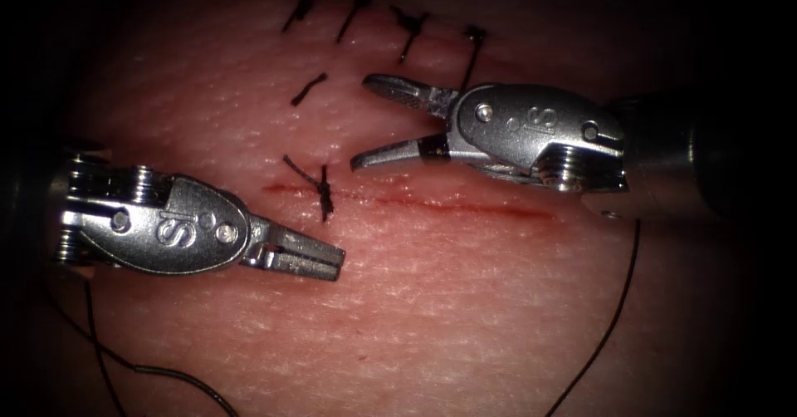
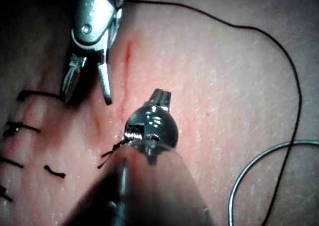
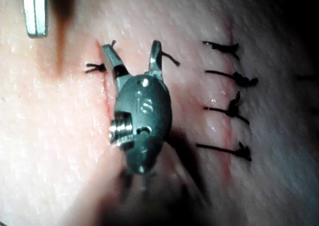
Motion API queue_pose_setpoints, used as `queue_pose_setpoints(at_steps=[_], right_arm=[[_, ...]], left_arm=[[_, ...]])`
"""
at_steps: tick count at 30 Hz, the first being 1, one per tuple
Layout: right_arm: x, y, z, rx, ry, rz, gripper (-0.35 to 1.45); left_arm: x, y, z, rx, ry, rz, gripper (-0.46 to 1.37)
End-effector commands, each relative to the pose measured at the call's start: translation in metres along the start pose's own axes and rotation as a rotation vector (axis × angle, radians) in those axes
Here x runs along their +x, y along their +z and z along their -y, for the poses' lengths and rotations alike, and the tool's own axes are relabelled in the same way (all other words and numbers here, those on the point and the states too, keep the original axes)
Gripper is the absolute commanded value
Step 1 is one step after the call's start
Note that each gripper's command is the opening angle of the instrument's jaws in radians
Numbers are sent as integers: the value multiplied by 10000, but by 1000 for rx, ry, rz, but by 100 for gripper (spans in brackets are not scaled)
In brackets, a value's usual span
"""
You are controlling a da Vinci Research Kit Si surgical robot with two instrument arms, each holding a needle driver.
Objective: Wound Closure
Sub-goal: Using the left tool with the left gripper.
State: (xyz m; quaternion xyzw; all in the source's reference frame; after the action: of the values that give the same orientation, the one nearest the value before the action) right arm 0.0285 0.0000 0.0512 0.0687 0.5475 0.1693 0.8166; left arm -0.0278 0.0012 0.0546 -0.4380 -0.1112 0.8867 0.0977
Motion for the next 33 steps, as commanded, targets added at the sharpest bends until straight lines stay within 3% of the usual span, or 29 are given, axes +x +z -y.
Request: queue_pose_setpoints(at_steps=[1,8,12,14,18,25,33], right_arm=[[0,0,0,0,1,0,88],[1,-1,0,1,-3,1,89],[1,-1,0,1,-3,0,89],[1,-1,0,1,-4,0,89],[1,-1,0,1,-4,0,89],[1,-1,1,1,-4,0,90],[1,-1,1,1,-4,0,90]], left_arm=[[0,-1,0,-6,1,-1,-33],[0,-1,0,-5,6,-6,-15],[-1,-8,2,-9,0,-20,25],[-4,-16,3,-16,-4,-23,40],[-10,-32,4,-29,-10,-28,49],[-26,-64,0,-69,-3,28,78],[-39,-85,-11,-96,10,90,71]])
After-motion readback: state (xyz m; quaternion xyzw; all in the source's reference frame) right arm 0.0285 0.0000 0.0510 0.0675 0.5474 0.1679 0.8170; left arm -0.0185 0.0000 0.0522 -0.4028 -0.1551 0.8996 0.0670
